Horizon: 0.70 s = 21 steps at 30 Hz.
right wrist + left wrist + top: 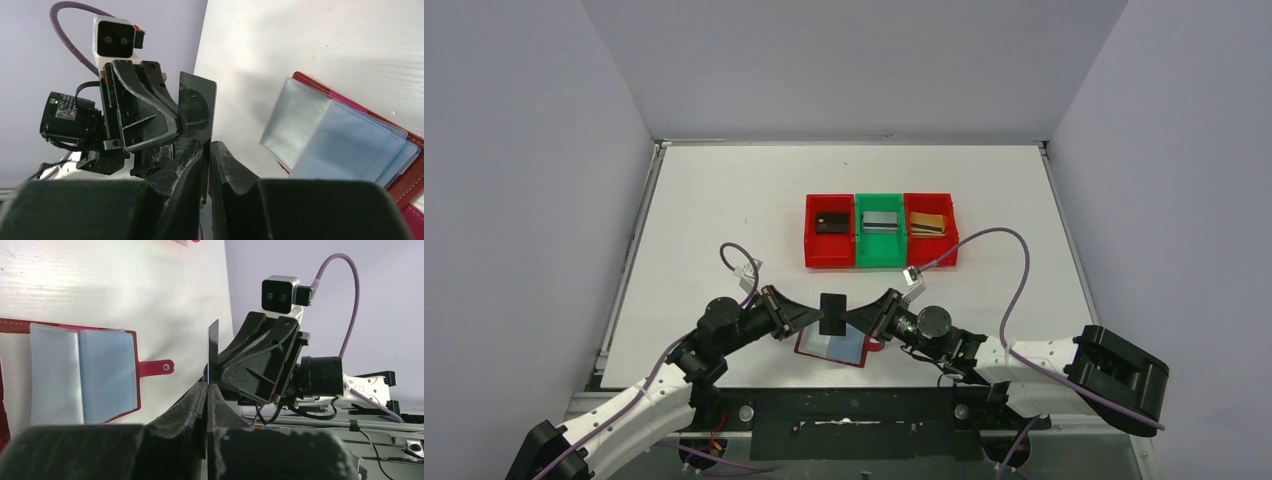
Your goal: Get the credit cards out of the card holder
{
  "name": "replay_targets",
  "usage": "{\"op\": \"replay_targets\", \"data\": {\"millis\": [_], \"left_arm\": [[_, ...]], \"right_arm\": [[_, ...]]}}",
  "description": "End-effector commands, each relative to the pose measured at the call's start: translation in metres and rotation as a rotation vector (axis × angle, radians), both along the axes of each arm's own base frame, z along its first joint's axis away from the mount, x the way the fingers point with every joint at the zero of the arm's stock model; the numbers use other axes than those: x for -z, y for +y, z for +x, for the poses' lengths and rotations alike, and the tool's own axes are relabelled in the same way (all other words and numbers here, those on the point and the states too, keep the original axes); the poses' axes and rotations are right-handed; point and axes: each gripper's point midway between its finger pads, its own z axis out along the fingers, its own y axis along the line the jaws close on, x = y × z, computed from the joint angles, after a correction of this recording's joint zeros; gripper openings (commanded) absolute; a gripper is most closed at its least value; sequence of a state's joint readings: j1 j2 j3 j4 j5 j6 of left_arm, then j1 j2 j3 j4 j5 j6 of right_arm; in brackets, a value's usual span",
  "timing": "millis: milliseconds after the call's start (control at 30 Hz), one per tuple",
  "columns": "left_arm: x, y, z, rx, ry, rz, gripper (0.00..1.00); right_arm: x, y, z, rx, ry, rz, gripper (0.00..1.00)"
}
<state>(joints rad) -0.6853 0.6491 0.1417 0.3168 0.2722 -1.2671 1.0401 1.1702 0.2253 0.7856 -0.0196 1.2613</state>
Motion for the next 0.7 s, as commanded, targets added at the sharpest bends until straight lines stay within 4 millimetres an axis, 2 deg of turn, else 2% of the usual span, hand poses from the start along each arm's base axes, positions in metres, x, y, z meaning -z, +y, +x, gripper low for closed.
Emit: {"op": "replay_targets", "data": {"millis": [0, 100, 167, 367, 667], "left_arm": [[-0.022, -0.004, 0.000, 0.018, -0.065, -0.063, 0.00], [-0.023, -0.004, 0.000, 0.020, -0.070, -0.069, 0.00], [-0.025, -0.004, -0.001, 0.024, -0.076, -0.081, 0.00], [-0.031, -0.005, -0.002, 0.032, -0.091, -0.107, 0.00], [-0.032, -0.006, -0.002, 0.034, -0.097, -0.115, 0.00]], "right_arm": [[-0.027, 0.002, 0.000, -0.009, -0.056, 0.109, 0.10], [-0.028, 0.001, -0.001, -0.013, -0.058, 0.119, 0.12], [-0.029, 0.002, -0.001, -0.017, -0.057, 0.120, 0.19], [-0.023, 0.000, 0.001, -0.002, -0.033, 0.118, 0.30], [-0.027, 0.008, -0.001, -0.040, -0.044, 0.124, 0.30]]}}
